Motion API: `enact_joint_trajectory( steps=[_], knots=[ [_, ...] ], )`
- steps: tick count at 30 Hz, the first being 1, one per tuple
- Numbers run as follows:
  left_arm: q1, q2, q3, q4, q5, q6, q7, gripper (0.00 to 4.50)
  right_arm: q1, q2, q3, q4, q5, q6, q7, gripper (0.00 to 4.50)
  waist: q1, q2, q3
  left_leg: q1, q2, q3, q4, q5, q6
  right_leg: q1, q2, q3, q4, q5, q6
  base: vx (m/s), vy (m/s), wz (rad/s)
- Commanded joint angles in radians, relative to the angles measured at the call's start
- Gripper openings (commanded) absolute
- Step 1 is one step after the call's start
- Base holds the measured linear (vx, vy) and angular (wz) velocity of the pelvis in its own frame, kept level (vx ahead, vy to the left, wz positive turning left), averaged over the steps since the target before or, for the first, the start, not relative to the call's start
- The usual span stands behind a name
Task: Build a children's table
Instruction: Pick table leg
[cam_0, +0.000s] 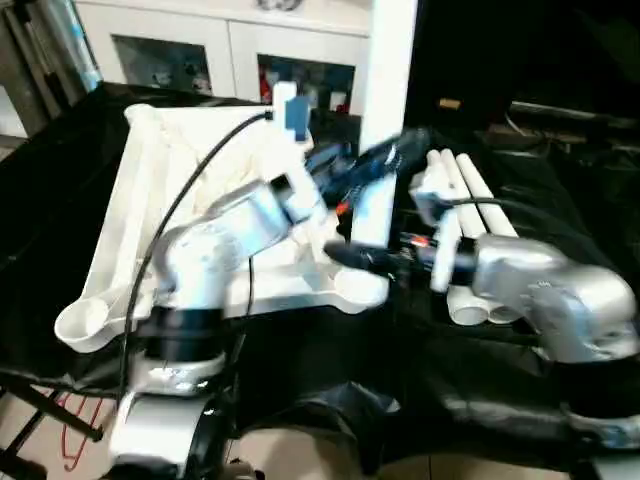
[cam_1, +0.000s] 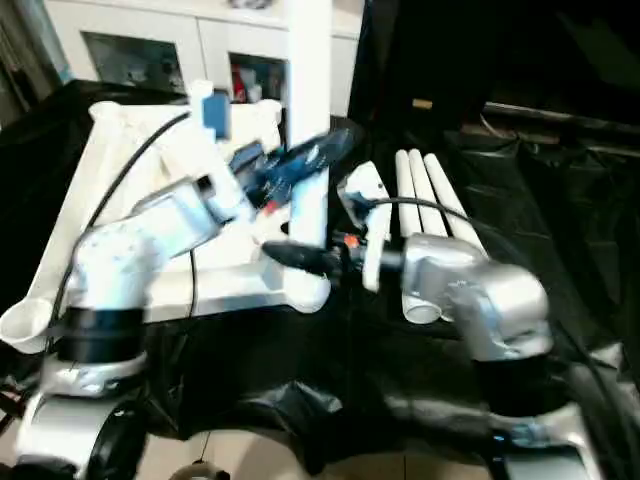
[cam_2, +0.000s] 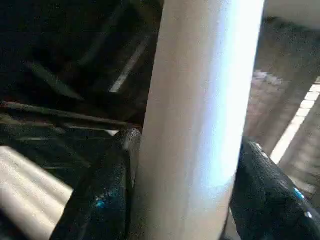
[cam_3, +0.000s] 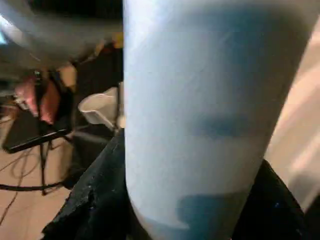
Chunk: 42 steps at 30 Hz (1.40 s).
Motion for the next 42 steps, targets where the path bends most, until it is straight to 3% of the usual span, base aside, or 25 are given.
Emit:
enact_joint_trajectory(
  steps=[1, 5, 11, 12, 18, 19, 20, 21, 22, 26, 32, 37, 42],
  knots=[
    [-0.042, -0.012, 0.009, 0.031, 0.059, -0.043, 0.085, 3.02, -0.028, 0.006, -0.006, 0.022, -0.024, -0.017, -0.031, 1.94, -0.001, -0.005, -0.071, 0.009, 0.042, -0.014, -0.060, -0.055, 0.000, 0.058, -0.068, 0.040, -0.077, 0.034, -0.218, 0.000, 0.000, 0.00],
    [-0.062, -0.039, 0.048, 0.070, 0.062, -0.084, 0.154, 3.02, -0.037, 0.023, -0.004, 0.036, -0.033, -0.031, -0.046, 1.94, 0.001, -0.007, -0.072, 0.005, 0.041, -0.013, -0.059, -0.036, 0.008, 0.061, -0.069, 0.040, -0.073, 0.065, -0.221, 0.000, 0.000, 0.00],
    [-0.062, -0.064, 0.056, 0.091, 0.068, -0.086, 0.193, 2.53, -0.056, 0.043, 0.000, 0.060, -0.051, -0.048, -0.057, 1.94, 0.002, -0.006, -0.071, 0.008, 0.042, -0.013, -0.059, -0.042, 0.017, 0.058, -0.070, 0.040, -0.073, 0.059, -0.232, 0.000, 0.000, 0.00],
    [-0.062, -0.066, 0.055, 0.090, 0.066, -0.086, 0.192, 2.28, -0.059, 0.044, 0.000, 0.063, -0.054, -0.049, -0.059, 1.94, 0.001, -0.006, -0.071, 0.008, 0.042, -0.012, -0.059, -0.045, 0.017, 0.057, -0.070, 0.040, -0.075, 0.053, -0.231, 0.000, 0.000, 0.00],
    [-0.070, -0.073, 0.052, 0.101, 0.069, -0.099, 0.196, 1.97, -0.070, 0.048, -0.007, 0.077, -0.057, -0.043, -0.065, 1.94, 0.000, -0.003, -0.072, 0.008, 0.042, -0.013, -0.059, -0.047, 0.015, 0.057, -0.069, 0.040, -0.075, 0.055, -0.227, 0.000, 0.000, 0.00],
    [-0.073, -0.066, 0.046, 0.105, 0.071, -0.095, 0.188, 1.94, -0.073, 0.048, -0.023, 0.079, -0.036, -0.021, -0.056, 2.50, -0.001, 0.000, -0.072, 0.009, 0.042, -0.013, -0.059, -0.048, 0.014, 0.056, -0.069, 0.040, -0.074, 0.061, -0.230, 0.000, 0.000, 0.00],
    [-0.074, -0.061, 0.042, 0.106, 0.071, -0.092, 0.181, 1.92, -0.073, 0.043, -0.028, 0.076, -0.030, -0.015, -0.050, 2.64, 0.000, -0.001, -0.072, 0.010, 0.043, -0.014, -0.060, -0.049, 0.016, 0.057, -0.069, 0.040, -0.074, 0.065, -0.230, 0.000, 0.000, 0.00],
    [-0.075, -0.057, 0.039, 0.109, 0.073, -0.090, 0.177, 1.91, -0.073, 0.039, -0.029, 0.074, -0.032, -0.016, -0.045, 2.64, 0.002, 0.007, -0.072, 0.010, 0.042, -0.014, -0.059, -0.051, 0.014, 0.057, -0.069, 0.040, -0.073, 0.069, -0.231, 0.000, 0.000, 0.00],
    [-0.076, -0.054, 0.037, 0.110, 0.075, -0.090, 0.174, 1.91, -0.073, 0.036, -0.029, 0.073, -0.034, -0.018, -0.042, 2.64, -0.001, 0.003, -0.071, 0.011, 0.042, -0.013, -0.059, -0.054, 0.014, 0.056, -0.068, 0.041, -0.075, 0.070, -0.229, 0.000, 0.000, 0.00],
    [-0.081, -0.027, 0.016, 0.110, 0.077, -0.073, 0.129, 1.80, -0.065, -0.028, -0.041, 0.059, -0.024, -0.007, 0.018, 3.09, 0.003, 0.006, -0.073, 0.011, 0.043, -0.014, -0.059, -0.050, 0.010, 0.059, -0.068, 0.040, -0.071, 0.099, -0.239, 0.000, 0.000, 0.00],
    [-0.076, -0.011, -0.025, 0.085, 0.064, -0.052, 0.050, 1.80, -0.059, -0.095, -0.020, 0.045, -0.013, 0.012, 0.088, 3.10, 0.002, 0.003, -0.072, 0.009, 0.043, -0.014, -0.058, -0.055, 0.021, 0.062, -0.070, 0.040, -0.072, 0.089, -0.249, 0.000, 0.000, 0.00],
    [-0.073, -0.005, -0.044, 0.072, 0.053, -0.038, 0.020, 1.79, -0.053, -0.106, 0.004, 0.049, -0.016, 0.017, 0.108, 3.10, 0.001, 0.001, -0.071, 0.010, 0.044, -0.014, -0.058, -0.065, 0.022, 0.060, -0.071, 0.040, -0.075, 0.054, -0.256, 0.000, 0.000, 0.00],
    [-0.070, -0.003, -0.052, 0.065, 0.055, -0.032, -0.001, 1.79, -0.050, -0.112, 0.029, 0.058, -0.024, 0.031, 0.123, 3.10, 0.001, 0.002, -0.072, 0.010, 0.045, -0.013, -0.057, -0.053, 0.025, 0.059, -0.070, 0.040, -0.072, 0.079, -0.264, 0.000, 0.000, 0.00]
  ],
)
